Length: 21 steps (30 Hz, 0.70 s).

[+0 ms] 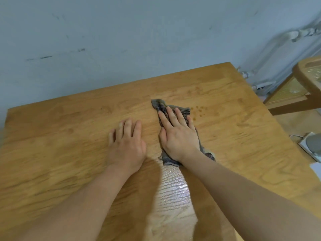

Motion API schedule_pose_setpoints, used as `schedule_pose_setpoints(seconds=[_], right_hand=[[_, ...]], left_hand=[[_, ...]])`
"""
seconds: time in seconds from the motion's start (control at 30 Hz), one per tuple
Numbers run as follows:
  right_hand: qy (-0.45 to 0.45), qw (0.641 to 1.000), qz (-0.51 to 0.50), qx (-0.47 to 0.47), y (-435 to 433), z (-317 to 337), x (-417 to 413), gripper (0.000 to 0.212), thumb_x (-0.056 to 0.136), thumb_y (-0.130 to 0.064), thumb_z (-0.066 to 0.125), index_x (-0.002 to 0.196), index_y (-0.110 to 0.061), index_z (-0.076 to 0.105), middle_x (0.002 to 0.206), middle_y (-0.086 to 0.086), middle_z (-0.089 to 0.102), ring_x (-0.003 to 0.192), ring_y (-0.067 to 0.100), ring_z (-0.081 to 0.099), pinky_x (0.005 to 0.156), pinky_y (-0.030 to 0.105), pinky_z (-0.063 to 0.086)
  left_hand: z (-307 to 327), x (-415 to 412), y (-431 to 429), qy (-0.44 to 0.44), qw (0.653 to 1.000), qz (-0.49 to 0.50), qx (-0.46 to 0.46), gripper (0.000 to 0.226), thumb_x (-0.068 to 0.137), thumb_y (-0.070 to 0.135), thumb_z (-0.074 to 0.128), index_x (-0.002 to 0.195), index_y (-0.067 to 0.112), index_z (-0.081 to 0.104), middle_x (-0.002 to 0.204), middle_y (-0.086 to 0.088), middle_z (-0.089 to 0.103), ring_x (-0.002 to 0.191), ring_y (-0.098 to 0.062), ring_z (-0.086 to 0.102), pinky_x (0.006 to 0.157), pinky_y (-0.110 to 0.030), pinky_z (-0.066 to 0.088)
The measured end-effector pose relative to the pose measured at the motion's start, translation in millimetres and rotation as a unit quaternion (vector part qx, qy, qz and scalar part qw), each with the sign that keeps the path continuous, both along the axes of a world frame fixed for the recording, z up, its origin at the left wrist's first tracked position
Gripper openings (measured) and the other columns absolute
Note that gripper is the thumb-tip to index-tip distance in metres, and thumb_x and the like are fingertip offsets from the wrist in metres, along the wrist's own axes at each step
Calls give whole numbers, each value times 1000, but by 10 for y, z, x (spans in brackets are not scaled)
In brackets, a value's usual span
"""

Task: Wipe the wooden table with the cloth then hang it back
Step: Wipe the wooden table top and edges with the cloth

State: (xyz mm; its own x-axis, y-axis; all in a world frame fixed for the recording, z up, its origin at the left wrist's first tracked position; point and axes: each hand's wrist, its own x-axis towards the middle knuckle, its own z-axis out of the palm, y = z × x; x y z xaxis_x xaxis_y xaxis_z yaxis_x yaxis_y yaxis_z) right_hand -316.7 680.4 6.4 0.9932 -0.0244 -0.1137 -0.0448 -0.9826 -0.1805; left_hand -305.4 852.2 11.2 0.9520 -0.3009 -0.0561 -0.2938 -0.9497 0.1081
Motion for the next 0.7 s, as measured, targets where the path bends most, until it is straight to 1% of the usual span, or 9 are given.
schedule_pose_setpoints(seconds=[0.1, 0.2, 0.23, 0.3, 0.37, 0.47, 0.57, 0.63, 0.7], right_hand=[[-21, 999, 36, 9, -102, 0, -264, 58, 97, -38, 22, 154, -28, 22, 161, 1, 23, 149, 22, 16, 119, 50, 14], [-30, 998, 59, 11, -339, 9, -793, 57, 98, -33, 29, 153, -19, 26, 157, 2, 33, 147, 21, 24, 118, 50, 20], [-29, 998, 64, 6, -426, 15, -948, 56, 98, -33, 30, 152, -16, 30, 156, 2, 35, 146, 21, 25, 117, 50, 20], [-21, 997, 78, 1, -576, 25, -1045, 56, 98, -34, 31, 150, -15, 35, 155, 3, 36, 146, 22, 25, 116, 50, 20], [-17, 996, 86, 8, -659, -10, -804, 57, 98, -35, 31, 150, -15, 35, 156, 4, 34, 147, 24, 25, 117, 51, 20], [-39, 998, 48, 19, -663, -28, -111, 59, 95, -35, 30, 151, -15, 33, 157, 5, 33, 147, 24, 24, 119, 50, 18], [-13, 1000, 14, 16, -588, -15, 445, 60, 97, -35, 25, 154, -17, 21, 162, 4, 19, 150, 22, 11, 121, 47, 8], [-14, 1000, 9, 17, -518, -21, 408, 59, 99, -34, 24, 155, -17, 19, 163, 4, 16, 150, 22, 9, 121, 46, 6], [-25, 999, 31, 17, -487, -14, 50, 58, 98, -34, 26, 153, -16, 26, 160, 5, 24, 149, 23, 17, 120, 47, 12]], left_hand=[[47, -109, -81, 20, 999, 20, 28, 59, 89, 34, 20, 145, 16, 30, 152, -12, 29, 140, -30, 24, 112, -49, 24], [63, -164, -243, 47, 997, 67, 4, 57, 94, 31, 25, 149, 18, 19, 158, -8, 16, 145, -26, 11, 116, -50, 16], [57, -179, -346, 47, 996, 74, -6, 57, 94, 32, 25, 150, 19, 18, 159, -6, 15, 146, -24, 9, 116, -52, 14], [42, -236, -561, 38, 997, 68, -21, 58, 93, 37, 23, 149, 21, 24, 159, -3, 19, 146, -22, 13, 115, -56, 14], [7, -255, -682, 28, 997, 67, -24, 60, 90, 40, 23, 148, 23, 28, 158, -3, 24, 146, -23, 17, 114, -57, 16], [-37, -236, -667, 12, 997, 75, -16, 61, 89, 39, 26, 147, 23, 32, 157, -3, 27, 144, -23, 21, 114, -56, 17], [-41, -213, -685, 15, 997, 78, -11, 61, 89, 40, 23, 148, 25, 30, 157, -2, 25, 145, -22, 19, 115, -54, 15], [-40, -244, -688, 20, 996, 80, -16, 60, 90, 40, 23, 148, 25, 30, 157, -2, 25, 145, -21, 18, 116, -53, 14], [-36, -283, -676, 17, 996, 83, -20, 60, 90, 39, 23, 147, 25, 31, 157, -2, 27, 145, -21, 19, 116, -54, 15]])
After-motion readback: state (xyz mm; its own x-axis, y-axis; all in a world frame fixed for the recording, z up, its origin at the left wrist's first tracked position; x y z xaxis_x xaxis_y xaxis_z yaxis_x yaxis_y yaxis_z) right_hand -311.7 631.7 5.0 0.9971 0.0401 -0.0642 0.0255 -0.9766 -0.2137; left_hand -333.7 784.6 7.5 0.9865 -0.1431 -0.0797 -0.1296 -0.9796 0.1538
